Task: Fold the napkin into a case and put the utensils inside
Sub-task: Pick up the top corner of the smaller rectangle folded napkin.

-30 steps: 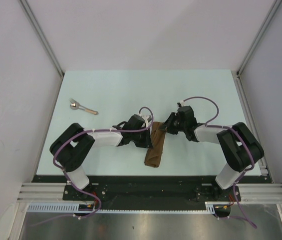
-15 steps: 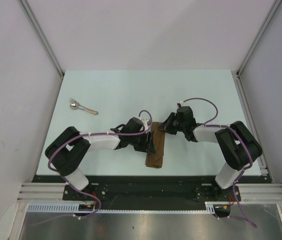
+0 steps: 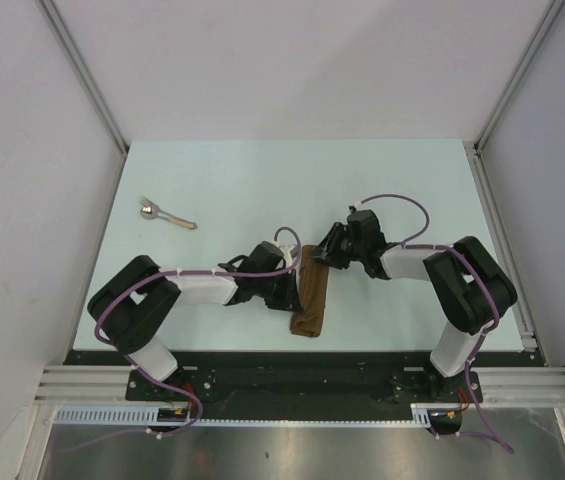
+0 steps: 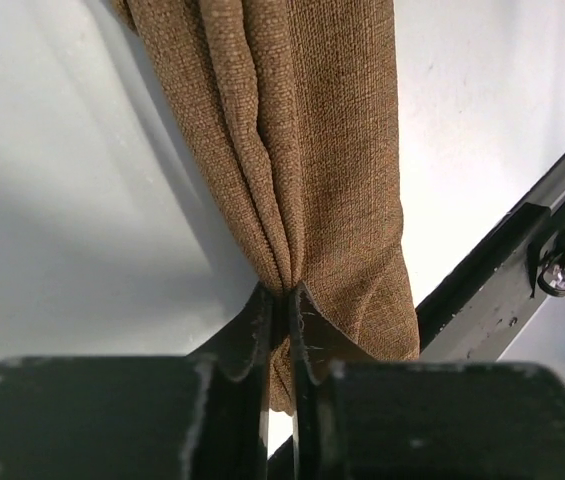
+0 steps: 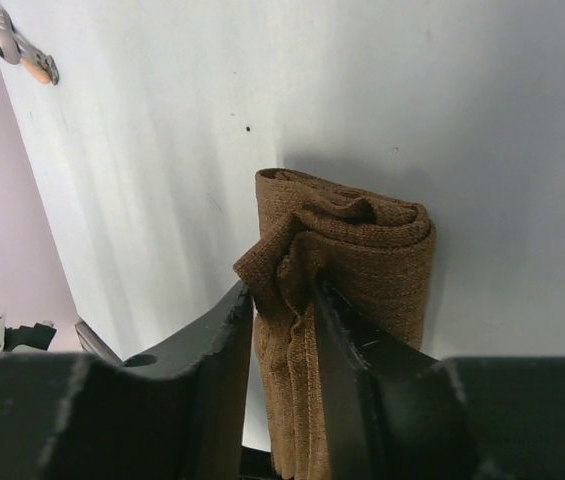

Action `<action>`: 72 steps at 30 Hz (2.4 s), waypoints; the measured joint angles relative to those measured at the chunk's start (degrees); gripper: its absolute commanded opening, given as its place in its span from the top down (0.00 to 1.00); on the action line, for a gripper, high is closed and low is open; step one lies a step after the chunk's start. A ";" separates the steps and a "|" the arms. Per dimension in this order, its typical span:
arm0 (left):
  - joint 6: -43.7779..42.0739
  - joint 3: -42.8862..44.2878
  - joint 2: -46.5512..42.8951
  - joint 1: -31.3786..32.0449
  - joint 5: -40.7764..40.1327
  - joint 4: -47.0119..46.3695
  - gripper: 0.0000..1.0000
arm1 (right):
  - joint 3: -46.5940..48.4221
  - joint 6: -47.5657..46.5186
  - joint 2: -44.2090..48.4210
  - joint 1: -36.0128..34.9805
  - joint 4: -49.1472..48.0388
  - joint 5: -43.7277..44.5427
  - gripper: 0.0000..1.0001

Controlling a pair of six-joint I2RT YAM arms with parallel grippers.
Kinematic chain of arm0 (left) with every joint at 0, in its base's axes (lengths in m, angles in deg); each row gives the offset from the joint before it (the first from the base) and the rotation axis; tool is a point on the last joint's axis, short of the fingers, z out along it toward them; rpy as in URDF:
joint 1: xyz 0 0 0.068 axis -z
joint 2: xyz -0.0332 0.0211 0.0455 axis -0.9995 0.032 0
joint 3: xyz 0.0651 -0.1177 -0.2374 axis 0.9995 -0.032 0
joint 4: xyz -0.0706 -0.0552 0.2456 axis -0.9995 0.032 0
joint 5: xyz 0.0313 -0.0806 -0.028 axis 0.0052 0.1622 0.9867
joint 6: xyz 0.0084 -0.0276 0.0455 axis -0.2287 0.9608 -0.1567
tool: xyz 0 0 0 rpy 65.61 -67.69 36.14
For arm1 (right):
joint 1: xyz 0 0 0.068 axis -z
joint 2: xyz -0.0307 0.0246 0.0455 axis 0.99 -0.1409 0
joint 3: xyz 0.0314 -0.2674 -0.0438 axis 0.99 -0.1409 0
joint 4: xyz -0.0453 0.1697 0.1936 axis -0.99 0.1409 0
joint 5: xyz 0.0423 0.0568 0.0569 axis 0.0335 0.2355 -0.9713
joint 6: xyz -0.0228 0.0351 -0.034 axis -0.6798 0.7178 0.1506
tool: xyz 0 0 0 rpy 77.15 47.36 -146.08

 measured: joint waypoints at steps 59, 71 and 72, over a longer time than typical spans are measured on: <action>21.88 -6.60 5.05 3.61 1.51 -27.17 1.00 | -8.31 -30.36 9.79 -13.77 -8.79 26.97 0.69; 21.92 -6.73 5.05 3.61 1.53 -27.50 1.00 | -8.31 -30.18 8.07 -13.77 -9.60 27.50 0.65; 21.97 -6.73 5.05 3.61 1.53 -27.52 1.00 | -8.31 -30.18 7.85 -13.77 -9.66 27.52 0.66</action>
